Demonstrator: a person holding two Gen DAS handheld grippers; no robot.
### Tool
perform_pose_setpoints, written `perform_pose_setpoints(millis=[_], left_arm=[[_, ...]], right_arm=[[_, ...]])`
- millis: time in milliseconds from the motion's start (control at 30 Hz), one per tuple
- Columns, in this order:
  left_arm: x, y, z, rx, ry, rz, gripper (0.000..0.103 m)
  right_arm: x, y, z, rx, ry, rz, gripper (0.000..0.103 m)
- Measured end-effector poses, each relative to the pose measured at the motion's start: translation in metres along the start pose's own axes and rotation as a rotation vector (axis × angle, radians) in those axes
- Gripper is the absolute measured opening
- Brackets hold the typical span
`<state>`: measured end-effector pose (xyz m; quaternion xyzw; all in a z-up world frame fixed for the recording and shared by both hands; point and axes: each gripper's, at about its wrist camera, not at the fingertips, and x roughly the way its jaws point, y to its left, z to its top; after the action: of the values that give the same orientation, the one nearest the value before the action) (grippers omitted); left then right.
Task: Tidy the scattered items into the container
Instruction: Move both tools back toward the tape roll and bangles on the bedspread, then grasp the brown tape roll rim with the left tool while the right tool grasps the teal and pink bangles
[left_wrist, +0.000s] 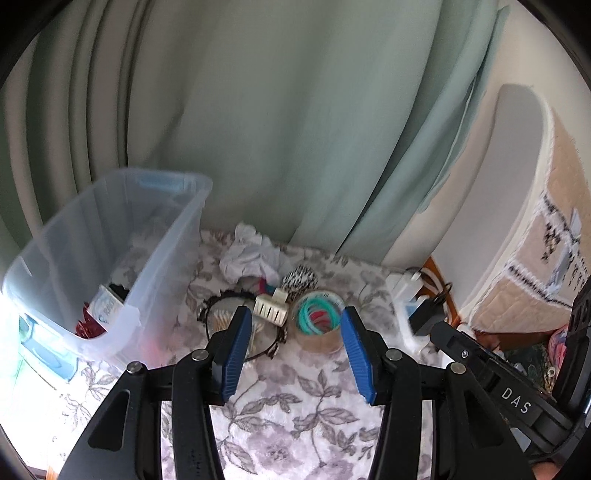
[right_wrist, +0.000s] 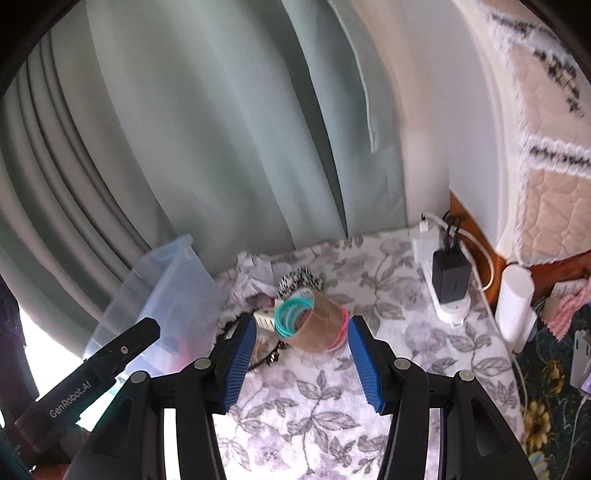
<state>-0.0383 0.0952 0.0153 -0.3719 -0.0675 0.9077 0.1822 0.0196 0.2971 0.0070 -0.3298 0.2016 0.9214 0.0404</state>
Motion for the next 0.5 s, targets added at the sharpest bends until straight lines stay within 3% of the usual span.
perform_pose_setpoints(millis=[233,500], left_arm=[[0.051,0.017,-0.018,0.003,0.105,0.03,0.051],[0.104,0.016,-0.037,0.092,0.193,0.024,0.051]], right_arm=[[0.045,-0.003,-0.012,-0.006,0.092,-0.019,0.056],[0.093,-0.008,-0.017,-0.014,0.17,-0.044,0.056]])
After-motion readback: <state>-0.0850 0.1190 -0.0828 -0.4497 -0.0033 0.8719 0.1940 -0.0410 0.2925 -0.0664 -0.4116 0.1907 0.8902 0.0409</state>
